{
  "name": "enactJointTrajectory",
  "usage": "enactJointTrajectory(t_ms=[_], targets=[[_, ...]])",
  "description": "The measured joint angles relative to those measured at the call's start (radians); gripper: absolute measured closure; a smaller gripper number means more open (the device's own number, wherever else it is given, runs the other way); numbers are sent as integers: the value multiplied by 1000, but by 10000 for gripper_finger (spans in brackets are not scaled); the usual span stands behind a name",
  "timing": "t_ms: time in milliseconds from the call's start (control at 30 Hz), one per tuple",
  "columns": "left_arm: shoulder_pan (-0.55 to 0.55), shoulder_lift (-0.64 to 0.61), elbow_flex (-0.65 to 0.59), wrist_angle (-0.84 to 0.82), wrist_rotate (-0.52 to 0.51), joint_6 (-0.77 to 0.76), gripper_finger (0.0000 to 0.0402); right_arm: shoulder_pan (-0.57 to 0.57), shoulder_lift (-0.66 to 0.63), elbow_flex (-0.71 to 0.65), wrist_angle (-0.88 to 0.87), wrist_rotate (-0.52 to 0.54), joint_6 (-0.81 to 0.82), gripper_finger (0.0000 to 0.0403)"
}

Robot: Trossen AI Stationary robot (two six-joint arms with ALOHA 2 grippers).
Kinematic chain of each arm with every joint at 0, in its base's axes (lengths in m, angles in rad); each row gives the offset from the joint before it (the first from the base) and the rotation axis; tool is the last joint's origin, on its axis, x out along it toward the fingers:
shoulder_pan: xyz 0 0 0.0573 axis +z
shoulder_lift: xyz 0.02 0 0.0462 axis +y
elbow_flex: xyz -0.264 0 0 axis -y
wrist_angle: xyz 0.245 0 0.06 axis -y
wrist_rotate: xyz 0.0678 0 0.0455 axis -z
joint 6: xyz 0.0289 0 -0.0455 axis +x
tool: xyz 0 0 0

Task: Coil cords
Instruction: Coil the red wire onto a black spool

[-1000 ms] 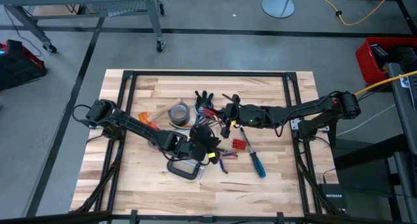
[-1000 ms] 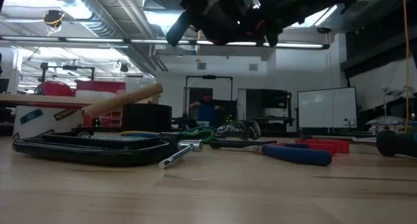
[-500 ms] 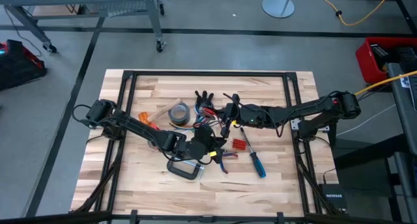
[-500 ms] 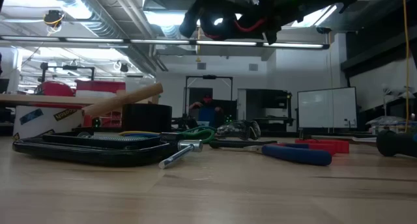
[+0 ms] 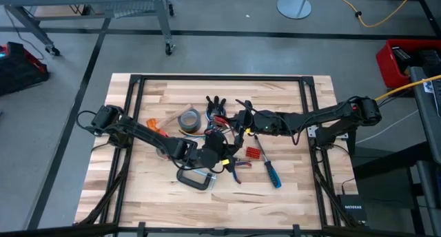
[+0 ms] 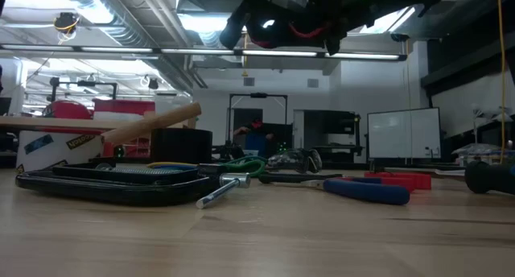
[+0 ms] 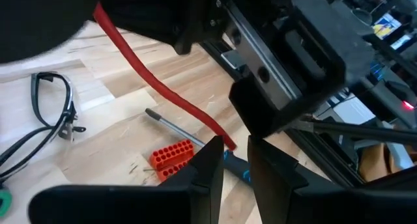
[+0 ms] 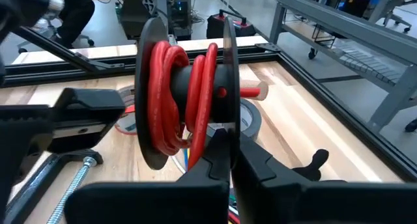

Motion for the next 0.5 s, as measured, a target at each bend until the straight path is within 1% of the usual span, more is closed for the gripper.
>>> enactJointTrajectory(t_ms=[300, 400, 500], targets=[[17, 0, 0, -1, 3, 0, 340, 0, 0, 0, 1, 1, -1, 402], [19, 0, 0, -1, 3, 3, 352, 0, 0, 0, 2, 2, 0, 402], [19, 0, 0, -1, 3, 25, 376, 0, 0, 0, 2, 1, 0, 402]])
